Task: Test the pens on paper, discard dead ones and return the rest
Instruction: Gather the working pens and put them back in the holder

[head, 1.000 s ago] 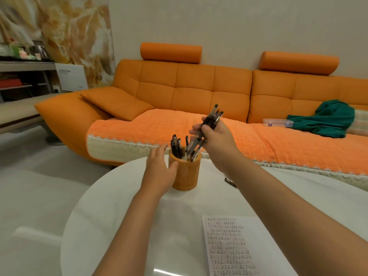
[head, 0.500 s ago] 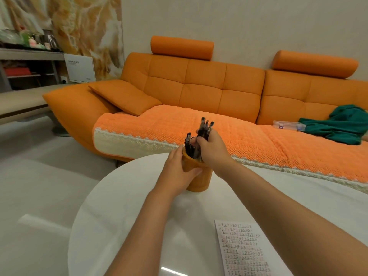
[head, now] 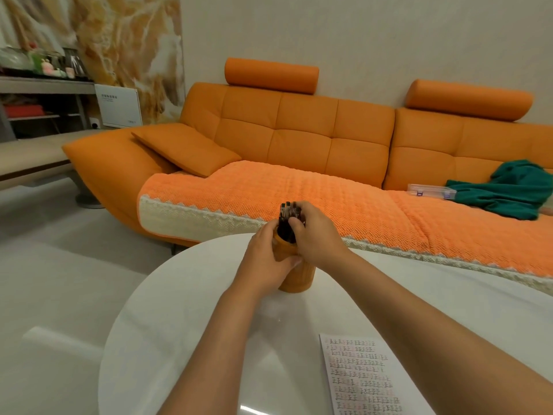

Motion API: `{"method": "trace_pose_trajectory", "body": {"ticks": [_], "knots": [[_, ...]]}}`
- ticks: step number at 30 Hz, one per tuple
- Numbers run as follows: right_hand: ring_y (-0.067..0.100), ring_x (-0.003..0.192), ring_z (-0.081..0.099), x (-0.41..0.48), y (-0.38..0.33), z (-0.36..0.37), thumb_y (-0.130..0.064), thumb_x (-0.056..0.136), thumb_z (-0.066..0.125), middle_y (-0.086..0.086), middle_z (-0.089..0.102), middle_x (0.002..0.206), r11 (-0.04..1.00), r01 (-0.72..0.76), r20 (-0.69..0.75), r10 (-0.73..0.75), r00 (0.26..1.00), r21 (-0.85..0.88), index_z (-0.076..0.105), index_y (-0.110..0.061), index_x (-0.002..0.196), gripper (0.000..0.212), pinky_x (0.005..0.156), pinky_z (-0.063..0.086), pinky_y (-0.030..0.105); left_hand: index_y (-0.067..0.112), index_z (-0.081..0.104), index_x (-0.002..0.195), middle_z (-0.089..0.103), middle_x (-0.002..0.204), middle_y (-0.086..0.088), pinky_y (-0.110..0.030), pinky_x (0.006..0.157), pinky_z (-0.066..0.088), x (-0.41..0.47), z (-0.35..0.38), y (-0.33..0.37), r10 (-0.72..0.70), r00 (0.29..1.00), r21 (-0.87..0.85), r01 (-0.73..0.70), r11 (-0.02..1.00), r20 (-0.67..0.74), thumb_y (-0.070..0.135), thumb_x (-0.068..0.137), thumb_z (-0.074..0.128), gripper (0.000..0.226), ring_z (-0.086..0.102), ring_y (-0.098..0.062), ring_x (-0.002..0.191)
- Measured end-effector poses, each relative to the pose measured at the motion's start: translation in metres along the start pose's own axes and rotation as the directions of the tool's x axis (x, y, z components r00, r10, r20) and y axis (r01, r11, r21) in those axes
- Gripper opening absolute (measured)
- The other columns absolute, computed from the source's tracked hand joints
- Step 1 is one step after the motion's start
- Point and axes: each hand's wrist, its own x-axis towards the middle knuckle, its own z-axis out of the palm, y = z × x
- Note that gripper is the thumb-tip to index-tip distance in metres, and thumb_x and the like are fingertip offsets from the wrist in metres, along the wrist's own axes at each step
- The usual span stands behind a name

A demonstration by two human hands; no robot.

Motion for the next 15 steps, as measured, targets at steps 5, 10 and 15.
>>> {"method": "trace_pose_trajectory", "body": {"ticks": [5, 10, 15], "knots": [[0.025, 0.085, 0.059, -0.001, 0.000, 0.000, -0.023, 0.101, 0.050, 0.011, 0.066, 0.110, 0.996, -0.003, 0.013, 0.004, 1.000, -0.094, 0.061, -0.015, 0.131, 0.033, 0.071, 0.052, 0.036, 0.040, 0.034, 0.148, 0.046, 0.145, 0.015, -0.037, 0.104, 0.042, -0.001, -0.001, 0.003, 0.002, 0.999, -0.004, -0.002, 1.000, -0.032, 0.036, 0.082, 0.078, 0.079, 0.039, -0.014, 0.136], [0.020, 0.087, 0.060, -0.005, 0.001, -0.008, -0.022, 0.099, 0.056, 0.003, 0.063, 0.106, 0.998, -0.021, 0.059, 0.018, 0.998, 0.056, 0.027, -0.019, 0.155, 0.064, 0.065, 0.045, 0.029, 0.028, 0.024, 0.156, 0.027, 0.158, 0.009, -0.029, 0.106, 0.029, -0.005, -0.005, 0.017, 0.025, 0.999, 0.115, -0.020, 0.993, -0.044, 0.035, 0.091, 0.071, 0.081, 0.021, -0.014, 0.147], [0.016, 0.096, 0.059, -0.024, 0.011, -0.032, -0.026, 0.100, 0.054, -0.003, 0.060, 0.114, 0.996, 0.015, -0.033, -0.012, 0.999, 0.085, 0.046, -0.023, 0.144, 0.045, 0.078, 0.050, 0.032, 0.021, 0.041, 0.147, 0.040, 0.135, 0.001, -0.026, 0.094, 0.039, -0.012, -0.001, 0.031, 0.220, 0.950, 0.315, -0.145, 0.938, -0.220, 0.027, 0.089, 0.071, 0.065, 0.035, -0.017, 0.129]]}}
